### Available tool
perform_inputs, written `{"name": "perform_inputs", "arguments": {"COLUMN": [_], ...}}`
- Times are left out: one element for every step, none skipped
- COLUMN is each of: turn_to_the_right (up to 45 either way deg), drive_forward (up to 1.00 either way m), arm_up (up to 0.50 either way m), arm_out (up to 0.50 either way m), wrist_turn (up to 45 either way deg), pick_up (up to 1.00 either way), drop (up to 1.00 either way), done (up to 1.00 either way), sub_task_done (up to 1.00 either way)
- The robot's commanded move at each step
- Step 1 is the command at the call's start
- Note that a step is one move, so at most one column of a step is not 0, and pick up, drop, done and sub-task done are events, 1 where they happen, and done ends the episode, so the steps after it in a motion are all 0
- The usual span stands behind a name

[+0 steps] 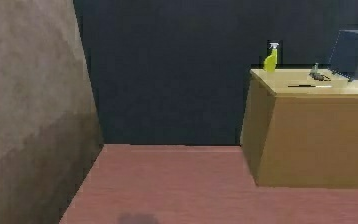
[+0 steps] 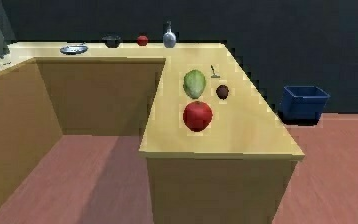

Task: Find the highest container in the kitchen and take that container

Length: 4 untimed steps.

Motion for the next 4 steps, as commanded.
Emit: {"name": "perform_inputs", "arguments": {"turn_to_the_right": [0.0, 15.0, 3.0, -12.0], "drive_forward": [0.2, 0.0, 0.0, 0.0], "arm_up": [0.0, 0.0, 0.0, 0.0], "arm_out": [0.0, 0.0, 0.0, 0.0], "wrist_turn": [0.0, 0.0, 0.0, 0.0], "pick_up": [0.0, 0.0, 0.0, 0.0], "drop": [0.0, 0.0, 0.0, 0.0], "done": [0.0, 0.0, 0.0, 0.0], "sub_task_done": [0.0, 0.0, 0.0, 0.0]}}
